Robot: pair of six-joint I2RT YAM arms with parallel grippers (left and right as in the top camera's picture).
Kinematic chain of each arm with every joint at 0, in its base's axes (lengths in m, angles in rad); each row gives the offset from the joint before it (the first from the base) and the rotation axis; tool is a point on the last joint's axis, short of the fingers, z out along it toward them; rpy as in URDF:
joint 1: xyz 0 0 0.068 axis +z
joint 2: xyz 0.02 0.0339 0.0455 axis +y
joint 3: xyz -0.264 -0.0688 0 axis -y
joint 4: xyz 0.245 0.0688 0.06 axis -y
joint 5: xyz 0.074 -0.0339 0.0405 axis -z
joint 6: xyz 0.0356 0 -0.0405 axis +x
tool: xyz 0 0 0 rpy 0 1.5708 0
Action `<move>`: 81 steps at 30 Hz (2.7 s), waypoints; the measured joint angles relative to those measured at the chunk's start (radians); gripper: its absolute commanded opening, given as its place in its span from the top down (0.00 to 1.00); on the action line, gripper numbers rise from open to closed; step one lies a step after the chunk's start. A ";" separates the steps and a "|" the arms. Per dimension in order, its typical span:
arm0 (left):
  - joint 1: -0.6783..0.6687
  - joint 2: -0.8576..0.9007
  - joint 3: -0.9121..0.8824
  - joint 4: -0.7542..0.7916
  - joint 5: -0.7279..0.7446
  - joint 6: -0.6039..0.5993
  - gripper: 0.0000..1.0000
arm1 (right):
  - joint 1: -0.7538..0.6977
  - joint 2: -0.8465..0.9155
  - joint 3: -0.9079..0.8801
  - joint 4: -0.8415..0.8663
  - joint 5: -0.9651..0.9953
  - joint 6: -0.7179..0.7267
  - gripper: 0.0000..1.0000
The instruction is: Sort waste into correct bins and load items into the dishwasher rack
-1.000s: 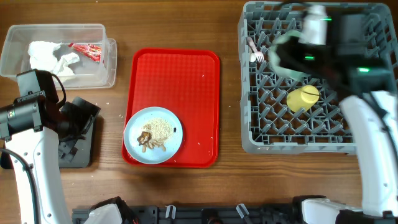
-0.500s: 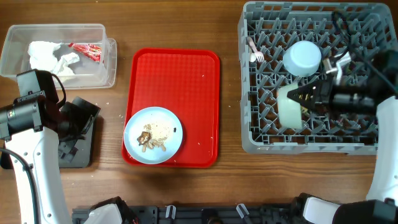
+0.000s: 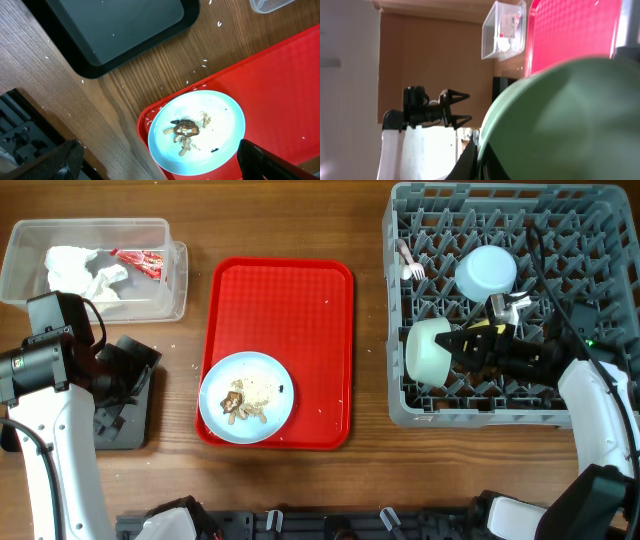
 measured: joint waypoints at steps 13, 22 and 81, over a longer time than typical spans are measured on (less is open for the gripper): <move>0.000 0.000 0.000 0.000 0.000 0.000 0.00 | 0.000 0.000 -0.018 0.117 0.028 0.174 0.96; 0.000 0.000 0.000 0.000 0.000 0.000 0.00 | 0.044 0.031 -0.018 0.140 0.072 0.218 0.96; 0.000 0.000 0.000 0.000 0.000 0.000 0.00 | 0.660 0.020 0.252 -0.319 1.487 0.542 0.95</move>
